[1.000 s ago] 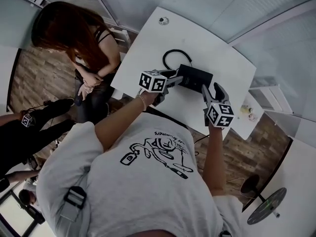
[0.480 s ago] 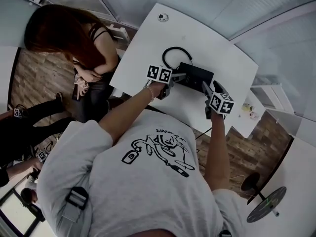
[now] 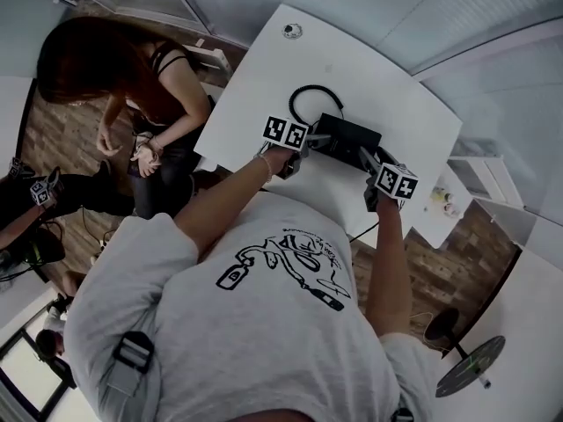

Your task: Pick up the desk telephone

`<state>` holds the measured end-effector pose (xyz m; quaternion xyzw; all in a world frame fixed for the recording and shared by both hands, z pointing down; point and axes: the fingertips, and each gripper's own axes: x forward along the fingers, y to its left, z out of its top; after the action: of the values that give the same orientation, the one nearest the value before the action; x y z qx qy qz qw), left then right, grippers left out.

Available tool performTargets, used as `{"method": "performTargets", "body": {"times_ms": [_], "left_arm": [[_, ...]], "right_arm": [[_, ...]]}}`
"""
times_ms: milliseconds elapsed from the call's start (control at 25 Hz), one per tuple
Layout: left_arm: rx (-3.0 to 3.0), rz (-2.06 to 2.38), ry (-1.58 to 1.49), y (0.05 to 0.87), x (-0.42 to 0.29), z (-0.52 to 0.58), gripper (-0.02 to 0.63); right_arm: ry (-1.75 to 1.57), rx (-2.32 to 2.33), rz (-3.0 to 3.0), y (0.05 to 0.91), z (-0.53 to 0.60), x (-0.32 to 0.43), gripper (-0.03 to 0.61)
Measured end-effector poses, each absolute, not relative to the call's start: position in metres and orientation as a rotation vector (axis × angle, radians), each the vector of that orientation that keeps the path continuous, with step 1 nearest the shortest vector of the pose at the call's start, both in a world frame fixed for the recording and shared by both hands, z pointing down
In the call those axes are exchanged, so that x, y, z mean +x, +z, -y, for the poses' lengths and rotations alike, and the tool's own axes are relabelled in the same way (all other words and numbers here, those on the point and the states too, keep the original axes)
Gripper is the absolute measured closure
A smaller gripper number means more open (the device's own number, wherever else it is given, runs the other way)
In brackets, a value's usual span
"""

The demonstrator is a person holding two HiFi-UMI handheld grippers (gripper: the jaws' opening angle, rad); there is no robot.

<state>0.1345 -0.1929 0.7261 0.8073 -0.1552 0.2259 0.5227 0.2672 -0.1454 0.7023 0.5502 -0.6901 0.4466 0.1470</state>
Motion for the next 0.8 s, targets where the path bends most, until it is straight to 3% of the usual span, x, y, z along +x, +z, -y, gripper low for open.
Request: {"method": "performTargets", "body": {"times_ms": [600, 800], "left_arm": [[1.921, 0.380, 0.584, 0.734, 0.141, 0.177, 0.319], [1.913, 0.403, 0.569, 0.733, 0.145, 0.181, 0.347]], "right_arm": [[1.350, 1.579, 1.987, 0.693, 0.137, 0.264, 0.324], [1.446, 1.488, 2.016, 0.692, 0.133, 0.250, 0.324]]}}
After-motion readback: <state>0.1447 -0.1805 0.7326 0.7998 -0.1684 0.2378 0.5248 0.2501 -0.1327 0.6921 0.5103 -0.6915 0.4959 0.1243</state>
